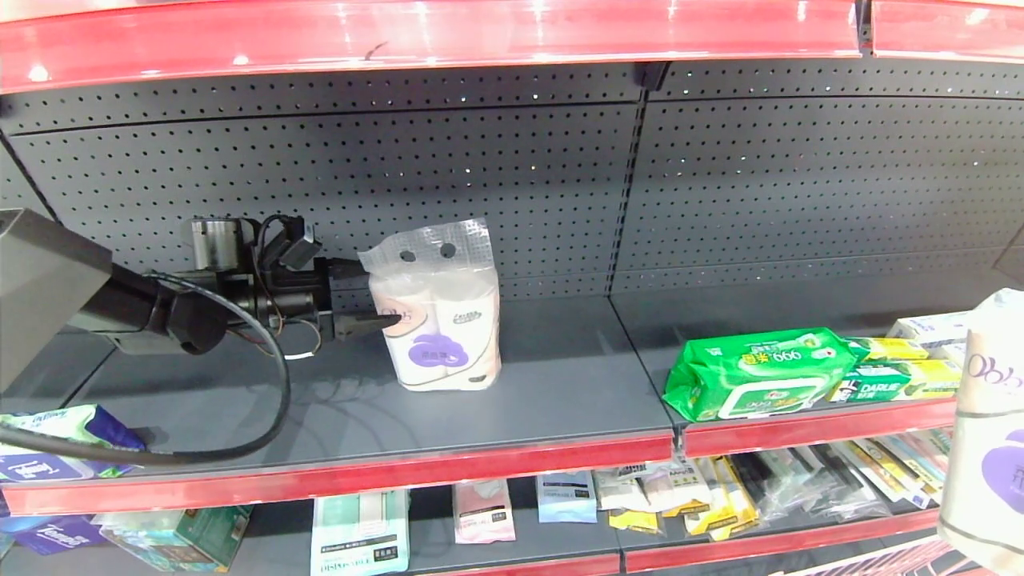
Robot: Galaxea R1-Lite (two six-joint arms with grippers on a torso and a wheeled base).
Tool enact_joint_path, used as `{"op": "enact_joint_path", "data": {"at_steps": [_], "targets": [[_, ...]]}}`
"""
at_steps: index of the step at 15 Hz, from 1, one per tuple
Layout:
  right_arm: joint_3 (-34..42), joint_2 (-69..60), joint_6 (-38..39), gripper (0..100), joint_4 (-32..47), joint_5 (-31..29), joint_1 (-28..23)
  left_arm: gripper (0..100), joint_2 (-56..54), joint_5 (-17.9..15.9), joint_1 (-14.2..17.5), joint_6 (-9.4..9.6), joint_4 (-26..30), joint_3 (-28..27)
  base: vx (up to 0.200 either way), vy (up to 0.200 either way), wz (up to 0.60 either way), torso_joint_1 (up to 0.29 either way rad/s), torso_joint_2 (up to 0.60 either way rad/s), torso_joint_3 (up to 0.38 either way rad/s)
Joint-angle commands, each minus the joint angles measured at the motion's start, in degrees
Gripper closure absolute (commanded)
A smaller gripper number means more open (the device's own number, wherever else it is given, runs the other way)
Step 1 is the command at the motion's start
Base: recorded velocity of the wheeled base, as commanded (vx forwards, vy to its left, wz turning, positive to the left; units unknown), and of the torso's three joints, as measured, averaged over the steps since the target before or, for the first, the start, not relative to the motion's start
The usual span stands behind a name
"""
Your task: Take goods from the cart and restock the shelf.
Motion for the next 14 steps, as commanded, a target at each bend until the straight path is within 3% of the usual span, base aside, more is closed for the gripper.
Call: {"op": "enact_joint_path", "data": {"at_steps": [1, 8, 12, 14], "targets": [[0.07, -0.01, -0.02, 100, -0.02, 0.01, -0.01, 0, 0.92, -0.26, -0.98, 0.01, -0.01, -0.32, 0.0, 0.0, 0.0, 0.0, 0.0, 0.0], [-0.37, 0.17, -0.02, 100, -0.02, 0.01, -0.01, 0, 5.14, -0.35, -3.36, -2.54, -2.47, -4.01, 0.0, 0.0, 0.0, 0.0, 0.0, 0.0], [-0.28, 0.52, -0.11, 100, -0.02, 0.01, -0.01, 0, 6.02, -0.35, -5.12, -6.58, -3.35, -5.51, 0.0, 0.0, 0.0, 0.0, 0.0, 0.0], [-0.1, 0.52, -0.11, 100, -0.02, 0.01, -0.01, 0, 6.37, -0.79, -5.38, -6.58, -3.61, -5.68, 0.0, 0.0, 0.0, 0.0, 0.0, 0.0]]}}
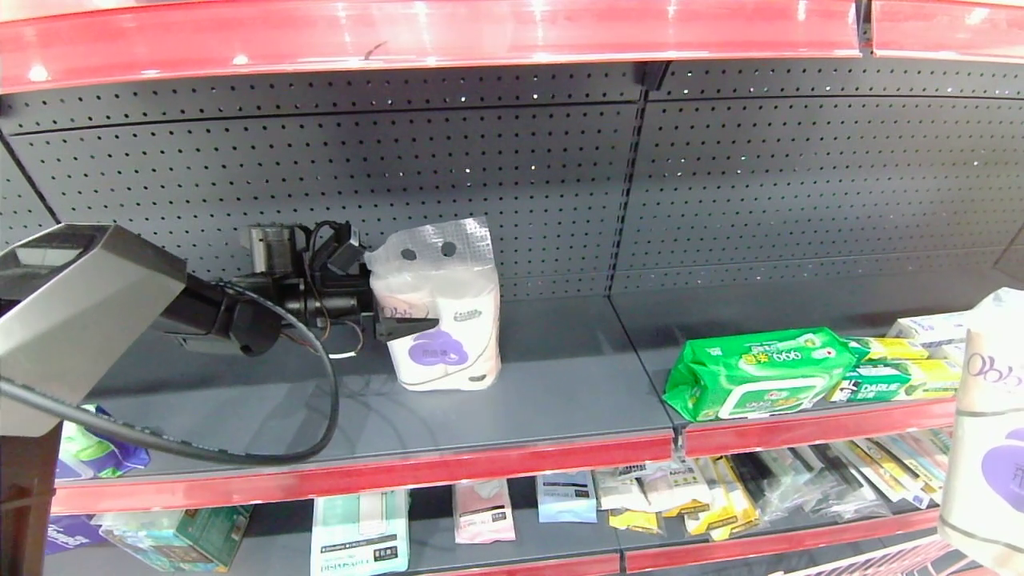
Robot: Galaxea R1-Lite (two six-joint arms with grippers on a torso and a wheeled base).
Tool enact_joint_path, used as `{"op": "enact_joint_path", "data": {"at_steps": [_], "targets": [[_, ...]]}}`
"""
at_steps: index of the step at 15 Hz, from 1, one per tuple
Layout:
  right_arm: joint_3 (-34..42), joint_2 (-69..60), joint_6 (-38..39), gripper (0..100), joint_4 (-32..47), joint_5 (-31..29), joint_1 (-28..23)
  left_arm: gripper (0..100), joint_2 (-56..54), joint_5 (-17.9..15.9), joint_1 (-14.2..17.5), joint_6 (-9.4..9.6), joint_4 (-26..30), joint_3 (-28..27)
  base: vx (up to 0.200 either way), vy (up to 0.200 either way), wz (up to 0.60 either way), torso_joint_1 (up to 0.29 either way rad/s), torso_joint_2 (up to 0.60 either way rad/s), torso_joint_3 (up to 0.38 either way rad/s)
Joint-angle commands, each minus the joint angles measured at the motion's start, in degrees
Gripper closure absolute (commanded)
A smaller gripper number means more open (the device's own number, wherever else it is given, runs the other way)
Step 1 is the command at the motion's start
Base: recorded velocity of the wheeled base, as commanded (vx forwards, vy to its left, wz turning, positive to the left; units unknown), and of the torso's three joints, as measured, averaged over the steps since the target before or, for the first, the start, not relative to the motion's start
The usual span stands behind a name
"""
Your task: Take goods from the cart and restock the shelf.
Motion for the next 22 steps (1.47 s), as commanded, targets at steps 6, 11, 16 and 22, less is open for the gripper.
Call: {"op": "enact_joint_path", "data": {"at_steps": [6, 11, 16, 22], "targets": [[0.38, 0.22, -0.03, 100, -0.07, -0.7, 0.01, 0, 0.92, -0.24, -1.25, 0.01, -0.03, -0.4, 0.0, 0.0, 0.0, 0.0, 0.0, 0.0], [0.29, 0.22, -0.03, 100, -0.07, -0.7, 0.01, 0, 0.74, -0.15, -1.52, -1.48, 0.06, -0.22, 0.0, 0.0, 0.0, 0.0, 0.0, 0.0], [0.29, 0.13, -0.03, 100, -0.07, -0.79, 0.01, 0, 0.57, 0.47, -1.52, -1.22, -0.2, 0.22, 0.0, 0.0, 0.0, 0.0, 0.0, 0.0], [0.12, 0.13, -0.03, 100, -0.07, -0.79, 0.01, 100, -2.07, 1.43, -1.6, -2.01, -0.82, 4.44, 0.0, 0.0, 0.0, 0.0, 0.0, 0.0]]}}
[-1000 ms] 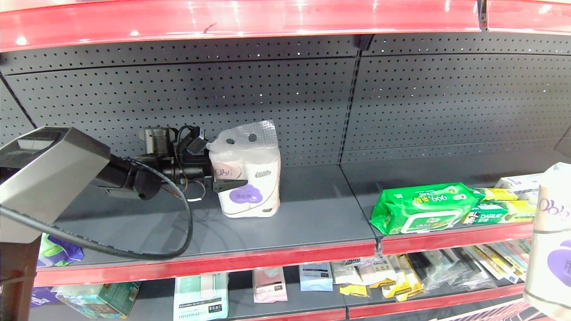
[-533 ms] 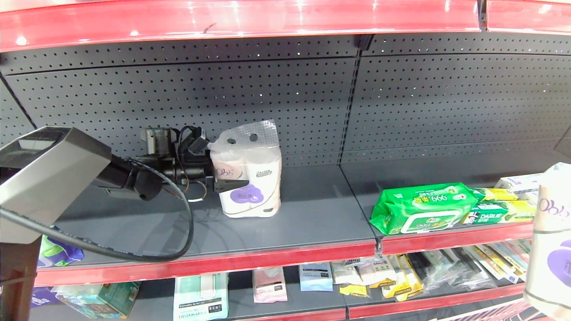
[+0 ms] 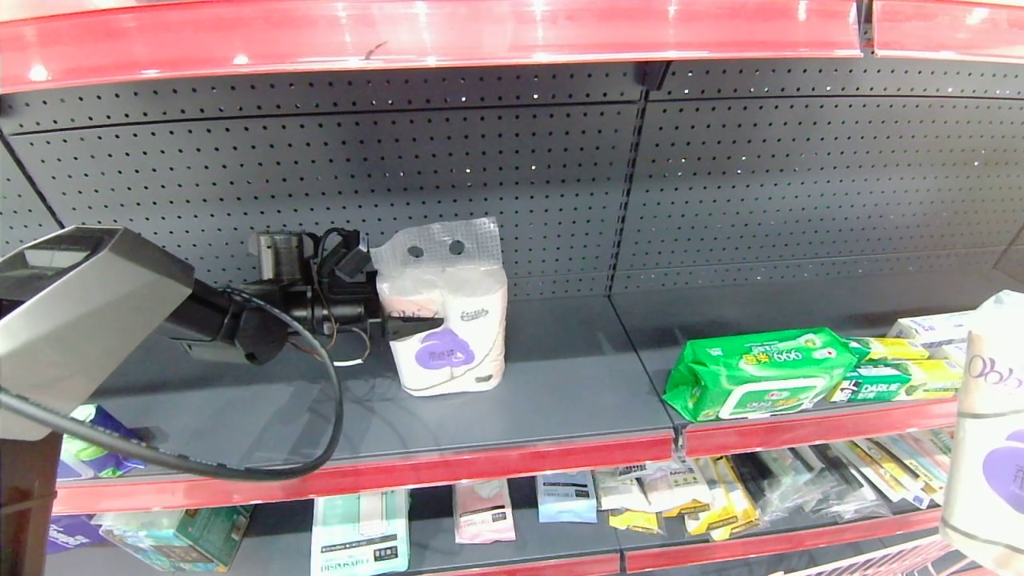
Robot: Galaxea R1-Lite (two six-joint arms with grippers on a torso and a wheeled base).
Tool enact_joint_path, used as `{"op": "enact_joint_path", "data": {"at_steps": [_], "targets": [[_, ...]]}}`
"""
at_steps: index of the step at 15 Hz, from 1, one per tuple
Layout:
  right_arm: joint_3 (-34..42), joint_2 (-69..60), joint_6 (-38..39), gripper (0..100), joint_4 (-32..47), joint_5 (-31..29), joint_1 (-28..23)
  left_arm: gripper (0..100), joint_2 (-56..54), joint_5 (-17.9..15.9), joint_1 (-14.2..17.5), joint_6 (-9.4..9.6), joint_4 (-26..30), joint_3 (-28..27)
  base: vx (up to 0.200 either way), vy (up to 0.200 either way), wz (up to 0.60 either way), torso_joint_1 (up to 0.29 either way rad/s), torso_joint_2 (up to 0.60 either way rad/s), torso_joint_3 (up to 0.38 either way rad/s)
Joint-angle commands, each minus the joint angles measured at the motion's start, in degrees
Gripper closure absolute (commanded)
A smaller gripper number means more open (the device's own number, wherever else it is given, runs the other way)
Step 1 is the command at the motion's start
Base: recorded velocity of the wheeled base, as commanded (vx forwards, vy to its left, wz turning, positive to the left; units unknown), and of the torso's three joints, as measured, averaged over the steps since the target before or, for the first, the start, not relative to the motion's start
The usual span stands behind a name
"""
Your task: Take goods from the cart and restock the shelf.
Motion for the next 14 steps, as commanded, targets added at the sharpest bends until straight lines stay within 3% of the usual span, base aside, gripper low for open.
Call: {"op": "enact_joint_path", "data": {"at_steps": [1, 4, 9, 12, 14], "targets": [[-0.13, 0.11, -0.01, 100, -0.02, -0.02, -0.01, 100, -3.49, -0.15, 0.22, -0.15, 0.11, 3.88, 0.0, 0.0, 0.0, 0.0, 0.0, 0.0], [-0.48, 0.28, -0.01, 100, -0.02, -0.02, -0.01, 100, -7.0, -0.33, 2.59, 0.56, -0.6, 9.32, 0.0, 0.0, 0.0, 0.0, 0.0, 0.0], [-0.57, 0.81, -0.01, 100, -0.02, -0.02, -0.01, 100, -10.78, -0.86, 5.67, 1.0, -11.85, 22.68, 0.0, 0.0, 0.0, 0.0, 0.0, 0.0], [-0.92, 1.42, -0.01, 100, -0.02, -0.02, 0.07, 100, -11.04, -1.47, 6.63, 0.91, -16.59, 27.34, 0.0, 0.0, 0.0, 0.0, 0.0, 0.0], [-1.01, 1.95, -0.01, 100, -0.1, -0.02, 0.07, 100, -12.19, -2.44, 7.51, 0.91, -16.77, 29.28, 0.0, 0.0, 0.0, 0.0, 0.0, 0.0]]}}
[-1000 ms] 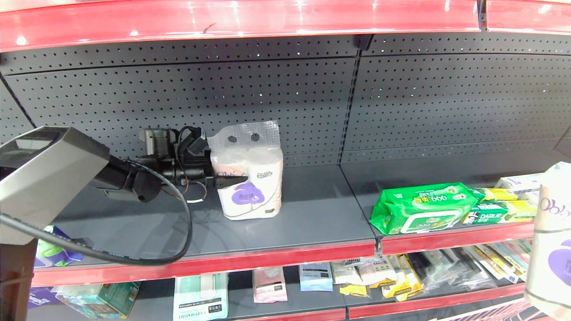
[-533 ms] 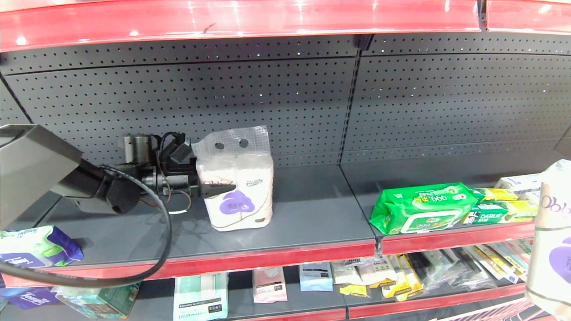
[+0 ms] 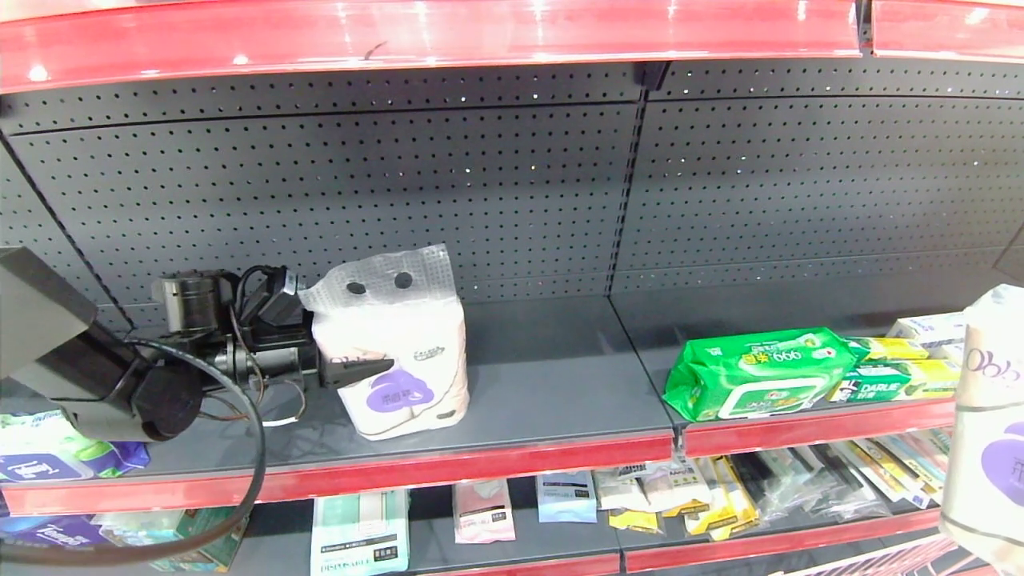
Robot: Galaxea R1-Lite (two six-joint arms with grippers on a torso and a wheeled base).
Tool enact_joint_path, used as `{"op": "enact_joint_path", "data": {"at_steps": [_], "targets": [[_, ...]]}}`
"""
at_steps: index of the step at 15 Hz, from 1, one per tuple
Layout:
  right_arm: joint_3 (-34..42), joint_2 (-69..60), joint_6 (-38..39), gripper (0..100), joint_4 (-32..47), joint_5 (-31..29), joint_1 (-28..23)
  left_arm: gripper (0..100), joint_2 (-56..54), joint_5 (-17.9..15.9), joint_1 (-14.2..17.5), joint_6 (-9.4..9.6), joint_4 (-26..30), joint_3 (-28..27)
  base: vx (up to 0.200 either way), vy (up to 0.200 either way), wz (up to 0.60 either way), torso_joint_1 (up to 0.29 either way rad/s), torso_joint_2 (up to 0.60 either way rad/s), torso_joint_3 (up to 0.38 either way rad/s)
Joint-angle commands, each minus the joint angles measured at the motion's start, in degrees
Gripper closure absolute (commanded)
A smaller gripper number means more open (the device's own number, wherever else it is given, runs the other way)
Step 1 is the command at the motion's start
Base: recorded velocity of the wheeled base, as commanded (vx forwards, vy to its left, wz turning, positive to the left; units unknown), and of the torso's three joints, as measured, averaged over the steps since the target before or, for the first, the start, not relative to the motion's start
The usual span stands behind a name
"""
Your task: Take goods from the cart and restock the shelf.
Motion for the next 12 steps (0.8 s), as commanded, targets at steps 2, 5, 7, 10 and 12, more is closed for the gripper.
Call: {"op": "enact_joint_path", "data": {"at_steps": [2, 5, 7, 10, 12], "targets": [[-0.27, 0.99, -0.03, 100, 0.03, 0.01, 0.01, 100, -1.37, -0.74, 1.25, -0.02, -0.18, 2.53, 0.0, 0.0, 0.0, 0.0, 0.0, 0.0], [-0.27, 1.08, -0.03, 100, 0.03, 0.01, 0.01, 100, -1.72, -2.41, 1.87, 0.16, -0.18, 3.14, 0.0, 0.0, 0.0, 0.0, 0.0, 0.0], [-0.27, 1.08, -0.03, 100, 0.03, 0.01, 0.01, 100, -1.81, -2.5, 1.87, 0.16, -1.06, 3.76, 0.0, 0.0, 0.0, 0.0, 0.0, 0.0], [-0.27, 1.08, -0.03, 100, 0.03, 0.01, 0.01, 100, -1.81, -2.5, 1.78, 0.16, -2.11, 4.81, 0.0, 0.0, 0.0, 0.0, 0.0, 0.0], [-0.27, 1.16, 0.05, 100, 0.03, 0.01, 0.01, 100, -1.72, -2.5, 1.87, 0.16, -3.78, 6.22, 0.0, 0.0, 0.0, 0.0, 0.0, 0.0]]}}
